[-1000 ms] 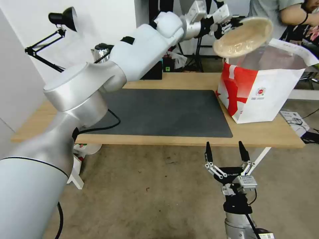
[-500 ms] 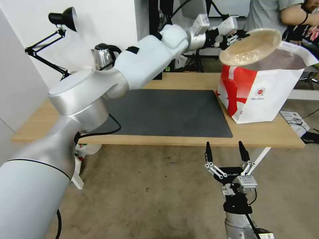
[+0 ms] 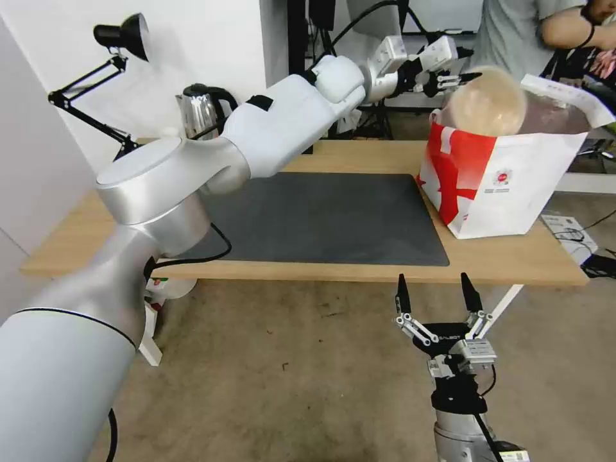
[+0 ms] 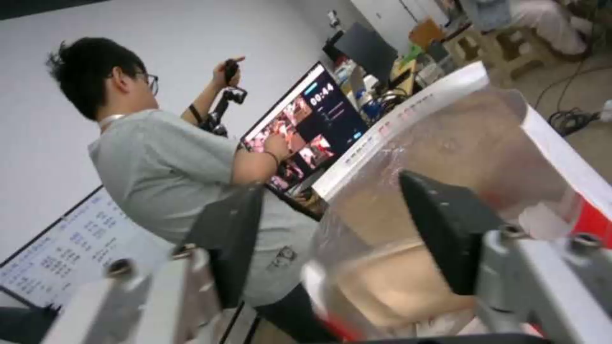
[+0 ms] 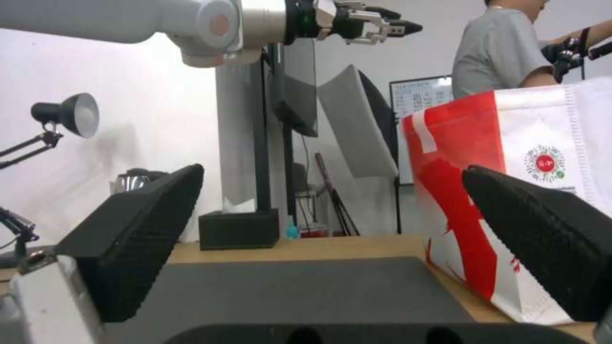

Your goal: Pick up the trash from the table and place it into the takeout bag.

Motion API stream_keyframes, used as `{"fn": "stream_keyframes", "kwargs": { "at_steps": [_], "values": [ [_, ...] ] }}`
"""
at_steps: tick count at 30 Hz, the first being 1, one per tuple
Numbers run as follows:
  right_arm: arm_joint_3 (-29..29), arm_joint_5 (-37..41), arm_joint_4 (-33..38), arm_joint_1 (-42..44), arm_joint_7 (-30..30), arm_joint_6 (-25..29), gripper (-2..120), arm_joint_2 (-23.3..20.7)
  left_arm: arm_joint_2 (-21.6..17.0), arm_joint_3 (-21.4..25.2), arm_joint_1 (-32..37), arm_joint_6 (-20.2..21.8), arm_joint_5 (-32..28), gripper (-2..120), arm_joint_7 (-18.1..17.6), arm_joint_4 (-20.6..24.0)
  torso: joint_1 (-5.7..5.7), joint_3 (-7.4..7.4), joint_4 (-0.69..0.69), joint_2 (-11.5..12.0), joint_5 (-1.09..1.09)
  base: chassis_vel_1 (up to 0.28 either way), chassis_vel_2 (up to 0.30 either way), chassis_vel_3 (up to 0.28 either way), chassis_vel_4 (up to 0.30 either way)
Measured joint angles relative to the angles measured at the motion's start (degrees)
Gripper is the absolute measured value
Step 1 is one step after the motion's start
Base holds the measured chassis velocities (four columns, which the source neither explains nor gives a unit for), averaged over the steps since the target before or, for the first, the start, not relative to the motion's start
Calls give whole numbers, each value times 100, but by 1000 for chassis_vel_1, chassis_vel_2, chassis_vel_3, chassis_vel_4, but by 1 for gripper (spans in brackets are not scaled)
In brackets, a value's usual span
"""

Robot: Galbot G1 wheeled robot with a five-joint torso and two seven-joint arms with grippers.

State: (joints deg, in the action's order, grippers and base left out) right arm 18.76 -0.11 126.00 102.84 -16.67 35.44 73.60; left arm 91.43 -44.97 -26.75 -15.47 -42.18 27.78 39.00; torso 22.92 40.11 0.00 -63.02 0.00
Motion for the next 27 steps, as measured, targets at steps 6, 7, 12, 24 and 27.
{"fn": "stream_keyframes", "kwargs": {
  "at_steps": [6, 7, 12, 24, 27],
  "values": [
    [0, 0, 0, 0, 0, 0, 100, 0, -1, 4, -22, -6, 33, 84, -37, -11, 0, 0, 0, 0, 0, 0, 0, 0, 0],
    [0, 0, 0, 0, 0, 0, 100, 0, -1, 4, -22, -6, 33, 84, -37, -11, 0, 0, 0, 0, 0, 0, 0, 0, 0],
    [0, 0, 0, 0, 0, 0, 100, 0, -2, 39, -74, -20, 6, 99, -38, -6, -1, 0, 0, 0, 0, 0, 0, 0, 0],
    [0, 0, 0, 0, 0, 0, 100, 0, -180, 599, -156, 92, -154, 100, 87, 8, 0, 0, 0, 0, 0, 0, 0, 0, 0],
    [0, 0, 0, 0, 0, 0, 100, 0, -353, 560, -75, 247, -292, 100, 26, 249, -1, -1, 1, 0, -1, 0, 0, 0, 0]
  ]
}}
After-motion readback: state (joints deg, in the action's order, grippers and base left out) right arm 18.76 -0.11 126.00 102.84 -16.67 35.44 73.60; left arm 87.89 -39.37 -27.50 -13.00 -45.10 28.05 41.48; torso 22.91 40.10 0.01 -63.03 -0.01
